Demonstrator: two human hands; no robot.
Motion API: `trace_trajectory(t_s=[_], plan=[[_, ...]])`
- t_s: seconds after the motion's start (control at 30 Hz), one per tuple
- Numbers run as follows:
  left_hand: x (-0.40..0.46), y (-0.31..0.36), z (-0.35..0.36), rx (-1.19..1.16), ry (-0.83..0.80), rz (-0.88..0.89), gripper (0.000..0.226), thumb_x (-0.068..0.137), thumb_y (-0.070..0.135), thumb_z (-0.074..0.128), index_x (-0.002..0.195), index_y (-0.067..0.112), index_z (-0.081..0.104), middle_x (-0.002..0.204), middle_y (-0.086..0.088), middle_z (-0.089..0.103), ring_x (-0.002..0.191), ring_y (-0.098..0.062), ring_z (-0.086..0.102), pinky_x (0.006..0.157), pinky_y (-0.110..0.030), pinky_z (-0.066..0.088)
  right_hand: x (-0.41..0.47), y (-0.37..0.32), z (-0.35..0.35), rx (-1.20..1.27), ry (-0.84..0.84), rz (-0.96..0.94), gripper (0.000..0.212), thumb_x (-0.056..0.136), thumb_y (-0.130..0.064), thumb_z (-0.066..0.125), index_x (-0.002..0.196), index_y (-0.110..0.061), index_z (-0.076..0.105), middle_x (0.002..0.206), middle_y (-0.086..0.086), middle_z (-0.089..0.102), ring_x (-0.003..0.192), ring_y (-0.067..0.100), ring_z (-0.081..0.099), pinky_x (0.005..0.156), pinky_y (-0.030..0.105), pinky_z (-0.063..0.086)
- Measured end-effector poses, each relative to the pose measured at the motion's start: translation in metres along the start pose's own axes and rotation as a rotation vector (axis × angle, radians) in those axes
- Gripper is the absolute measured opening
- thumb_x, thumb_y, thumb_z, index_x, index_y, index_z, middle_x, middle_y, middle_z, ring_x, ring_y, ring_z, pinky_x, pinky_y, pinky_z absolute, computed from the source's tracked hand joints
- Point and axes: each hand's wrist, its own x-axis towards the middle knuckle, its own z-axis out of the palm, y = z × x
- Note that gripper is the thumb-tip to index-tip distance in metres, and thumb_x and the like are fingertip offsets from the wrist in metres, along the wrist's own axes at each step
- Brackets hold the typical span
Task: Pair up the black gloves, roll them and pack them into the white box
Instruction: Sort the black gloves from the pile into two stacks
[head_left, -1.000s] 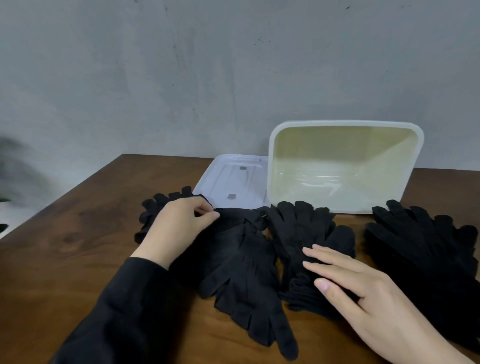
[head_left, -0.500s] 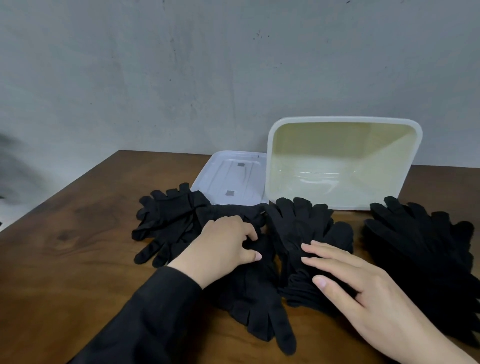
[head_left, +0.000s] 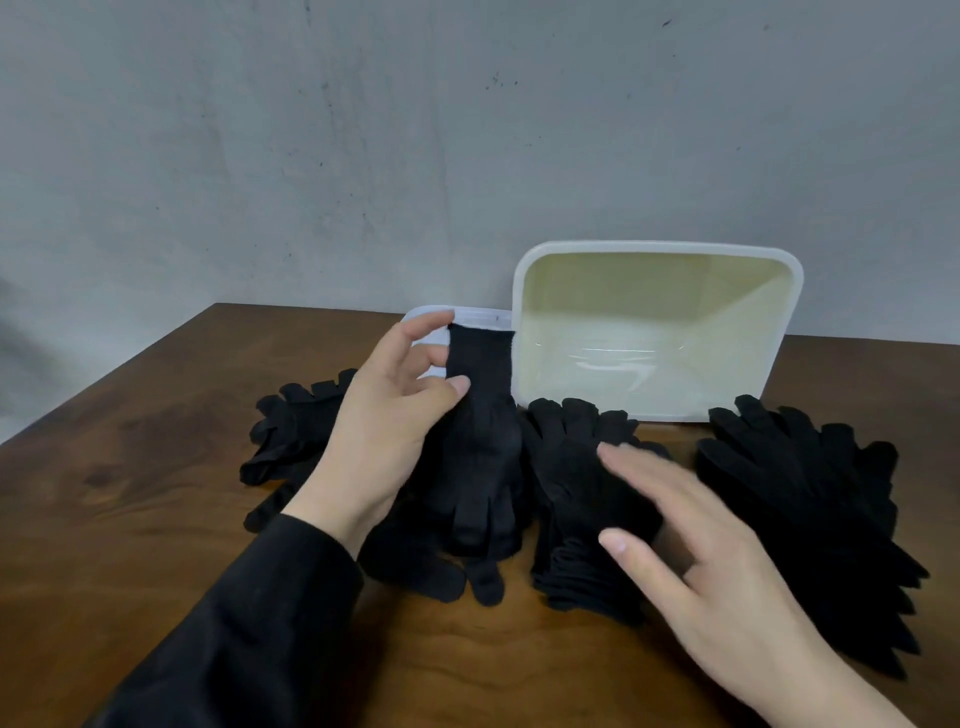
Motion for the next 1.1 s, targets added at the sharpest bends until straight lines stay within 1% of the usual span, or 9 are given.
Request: trace_trajectory(t_s=[0.17,0.23,0.3,0.43,0.57,0.67,0.77,0.93,1.1], plan=[[-0.005,0.020,0.039,0.180,-0.227,0.192,0.049,0.092,-0.003,0.063,0.124,0.034,0.058,0.098,0.004,0.069,0.096,-0.017,0.067,0.093,-0.030,0.053,0.041,-0.034,-0.033,0.098,0.099,0.030,0.072,0.087,-0.049,0.062,0.144,-0.060,0.020,0.144,-0.044,0.034,0.127,-0.018,0.040,0.100,0.012,0.036],[-0.005,0.025,0.053,0.255,-0.253,0.236,0.048,0.091,0.000,0.065,0.120,0.038,0.059,0.094,0.015,0.067,0.098,-0.008,0.065,0.094,-0.022,0.048,0.058,-0.040,-0.049,0.048,0.073,0.044,0.048,0.090,-0.041,0.066,0.131,-0.054,0.047,0.123,-0.041,0.055,0.099,-0.013,0.058,0.079,0.006,0.041],[-0.002,0.026,0.059,0.224,-0.225,0.216,0.048,0.090,0.003,0.068,0.122,0.038,0.059,0.099,0.011,0.069,0.100,-0.009,0.065,0.094,-0.025,0.049,0.074,-0.043,-0.066,-0.016,0.100,0.036,0.005,0.091,-0.036,0.067,0.095,-0.039,0.068,0.092,-0.028,0.067,0.074,-0.007,0.061,0.064,0.009,0.040],[0.000,0.010,0.055,0.141,-0.341,-0.017,0.034,0.087,0.009,0.072,0.117,0.026,0.068,0.103,-0.005,0.074,0.100,-0.012,0.069,0.092,-0.034,0.057,0.091,-0.045,-0.104,0.022,0.165,0.090,0.013,0.093,-0.036,0.066,0.082,-0.028,0.067,0.080,-0.015,0.069,0.055,0.010,0.066,0.051,0.016,0.041],[-0.001,-0.023,0.055,0.344,-0.219,-0.056,0.005,0.086,0.023,0.075,0.087,0.028,0.075,0.081,0.008,0.071,0.079,-0.005,0.067,0.080,-0.024,0.051,0.095,-0.040,-0.139,0.176,0.158,0.134,0.005,0.094,-0.018,0.066,0.089,-0.017,0.068,0.089,-0.003,0.077,0.063,0.020,0.071,0.056,0.021,0.056],[-0.007,-0.035,0.056,0.665,-0.307,0.067,0.015,0.091,0.040,0.066,0.105,0.038,0.072,0.104,0.024,0.068,0.104,0.011,0.056,0.090,-0.008,0.040,0.093,-0.030,-0.161,0.212,0.125,0.198,0.005,0.095,-0.013,0.064,0.099,-0.013,0.068,0.092,0.001,0.078,0.085,0.029,0.074,0.069,0.036,0.063],[-0.011,-0.041,0.060,0.818,-0.507,0.116,0.028,0.094,0.051,0.056,0.118,0.044,0.067,0.131,0.035,0.054,0.127,0.024,0.032,0.102,0.000,0.017,0.088,-0.022,-0.178,0.193,0.074,0.278,0.012,0.096,-0.011,0.062,0.096,-0.014,0.073,0.091,0.003,0.078,0.085,0.021,0.075,0.066,0.029,0.063],[-0.010,-0.053,0.060,0.883,-0.574,0.090,0.038,0.095,0.058,0.048,0.128,0.044,0.060,0.140,0.037,0.042,0.116,0.040,0.013,0.102,0.002,0.003,0.085,-0.006,-0.193,0.051,0.125,0.360,0.015,0.095,-0.010,0.059,0.086,-0.015,0.070,0.080,0.001,0.072,0.064,0.017,0.074,0.053,0.017,0.054],[-0.009,-0.055,0.060,0.848,-0.571,0.077,0.035,0.096,0.054,0.049,0.128,0.045,0.058,0.132,0.044,0.037,0.107,0.046,0.008,0.099,0.004,0.003,0.077,0.008,-0.197,0.040,0.405,0.238,0.020,0.098,-0.014,0.054,0.090,-0.025,0.068,0.091,-0.004,0.075,0.083,0.010,0.074,0.075,0.021,0.058]])
